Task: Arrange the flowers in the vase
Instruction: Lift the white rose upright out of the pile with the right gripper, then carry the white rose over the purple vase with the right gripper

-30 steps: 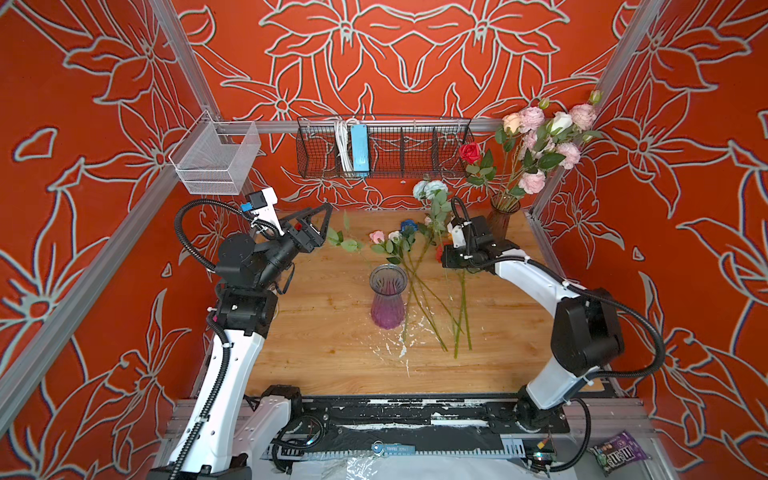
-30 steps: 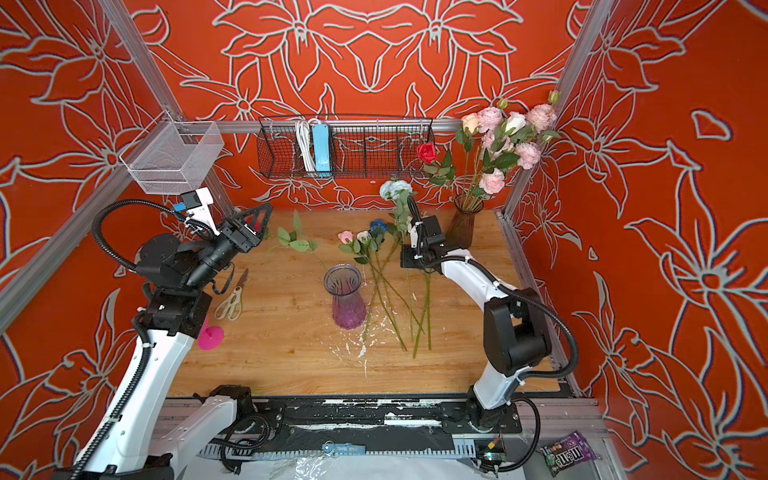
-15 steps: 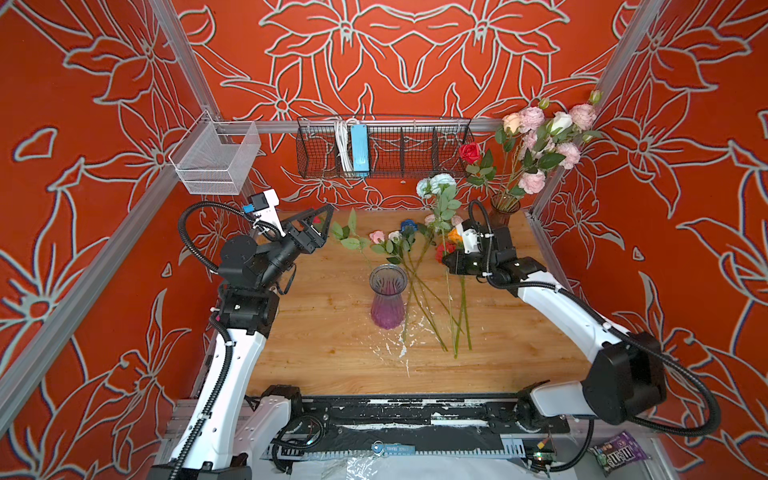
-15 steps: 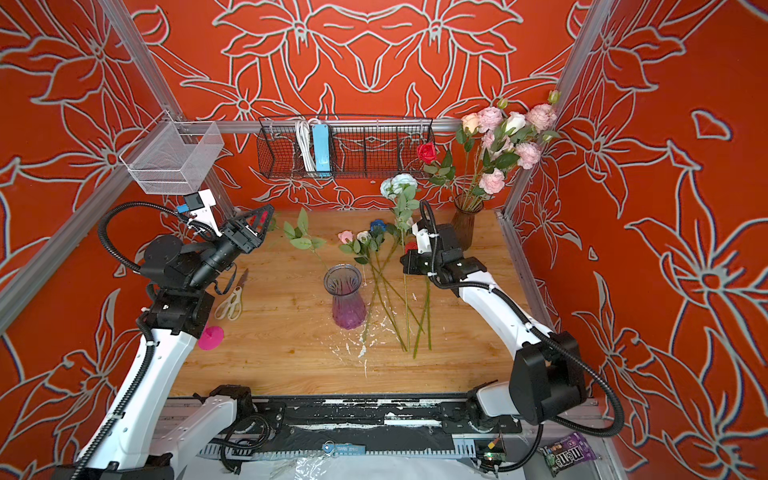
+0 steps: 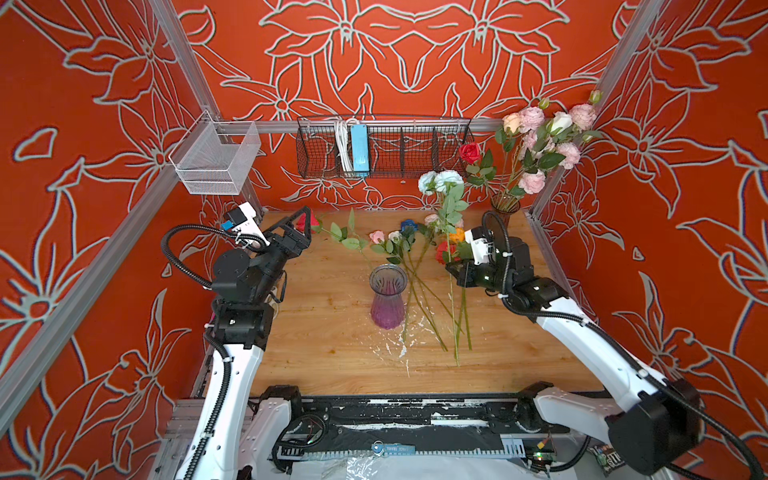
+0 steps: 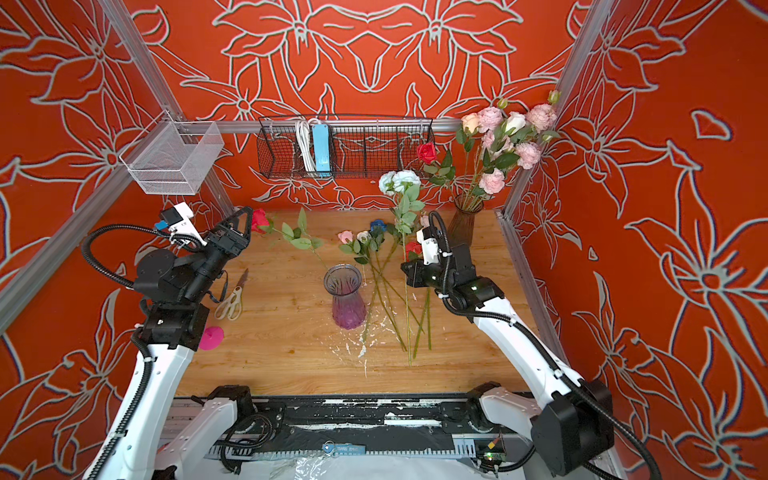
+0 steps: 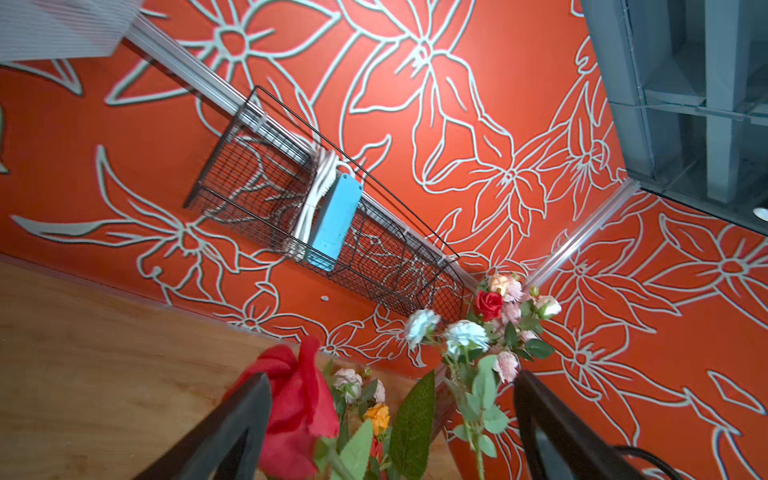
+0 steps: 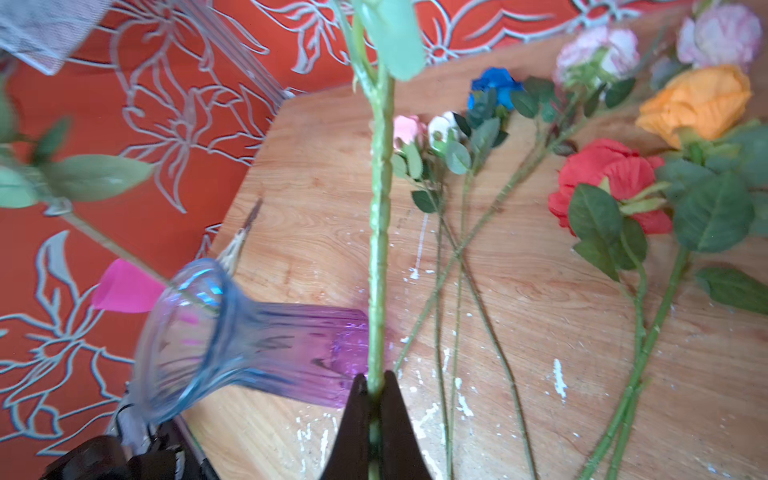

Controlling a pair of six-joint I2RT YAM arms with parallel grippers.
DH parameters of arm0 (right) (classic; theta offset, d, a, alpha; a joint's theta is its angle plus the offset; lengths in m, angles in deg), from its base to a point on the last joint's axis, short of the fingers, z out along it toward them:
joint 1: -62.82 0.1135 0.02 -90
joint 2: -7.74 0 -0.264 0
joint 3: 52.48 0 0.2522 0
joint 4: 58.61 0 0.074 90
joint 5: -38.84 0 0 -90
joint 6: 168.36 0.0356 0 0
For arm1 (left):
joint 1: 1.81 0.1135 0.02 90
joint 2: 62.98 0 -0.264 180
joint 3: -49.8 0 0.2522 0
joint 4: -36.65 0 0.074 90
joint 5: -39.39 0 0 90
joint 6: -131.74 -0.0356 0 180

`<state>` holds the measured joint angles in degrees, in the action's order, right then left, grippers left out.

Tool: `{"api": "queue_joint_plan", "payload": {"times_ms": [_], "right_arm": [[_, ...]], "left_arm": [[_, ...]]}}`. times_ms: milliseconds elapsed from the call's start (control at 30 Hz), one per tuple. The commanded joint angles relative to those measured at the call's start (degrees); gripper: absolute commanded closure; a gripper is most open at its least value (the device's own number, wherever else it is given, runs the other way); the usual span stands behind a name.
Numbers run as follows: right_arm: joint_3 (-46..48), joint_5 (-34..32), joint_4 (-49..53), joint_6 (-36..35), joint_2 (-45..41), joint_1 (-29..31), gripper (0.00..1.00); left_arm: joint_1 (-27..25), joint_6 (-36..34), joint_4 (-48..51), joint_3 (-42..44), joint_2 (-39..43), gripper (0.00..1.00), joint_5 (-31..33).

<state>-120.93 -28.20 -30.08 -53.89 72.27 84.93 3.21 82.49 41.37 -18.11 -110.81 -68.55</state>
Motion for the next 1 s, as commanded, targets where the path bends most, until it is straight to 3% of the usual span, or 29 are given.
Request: {"api": "queue_joint_plan", "payload": {"times_ms": [0, 133, 367, 500, 700, 967], "right_arm": [[-2.35, -2.37, -0.8, -1.34, -2.91, 2.87, 1.0], [-6.82, -6.6, -2.34, -3.64, -3.85, 7.72, 1.0], [-16.69, -11.29, -9.72, -5.77, -0.08, 12.4, 1.0], [-19.82, -13.03, -15.72, -6.41, 1.84, 13.51, 1.0], [-25.05, -15.69, -25.27, -7.43, 5.9, 14.79, 1.0], [-30.04, -15.28, -30.84, -7.06, 13.96, 15.9, 1.0]], "left_arm": [[1.79, 0.61, -0.79, -0.73, -0.18, 0.08, 0.26], [2.15, -2.77, 3.33, -2.59, 0.53, 0.07, 2.71], [3.04, -1.1, 14.74, -3.2, 0.55, 0.06, 21.48], [3.65, 1.04, 15.82, -2.15, 0.57, 0.03, 26.34], [4.33, 6.49, 16.12, -1.28, -1.39, 0.01, 24.15], [9.76, 20.07, 11.23, 2.39, -8.15, 0.02, 11.09]]}}
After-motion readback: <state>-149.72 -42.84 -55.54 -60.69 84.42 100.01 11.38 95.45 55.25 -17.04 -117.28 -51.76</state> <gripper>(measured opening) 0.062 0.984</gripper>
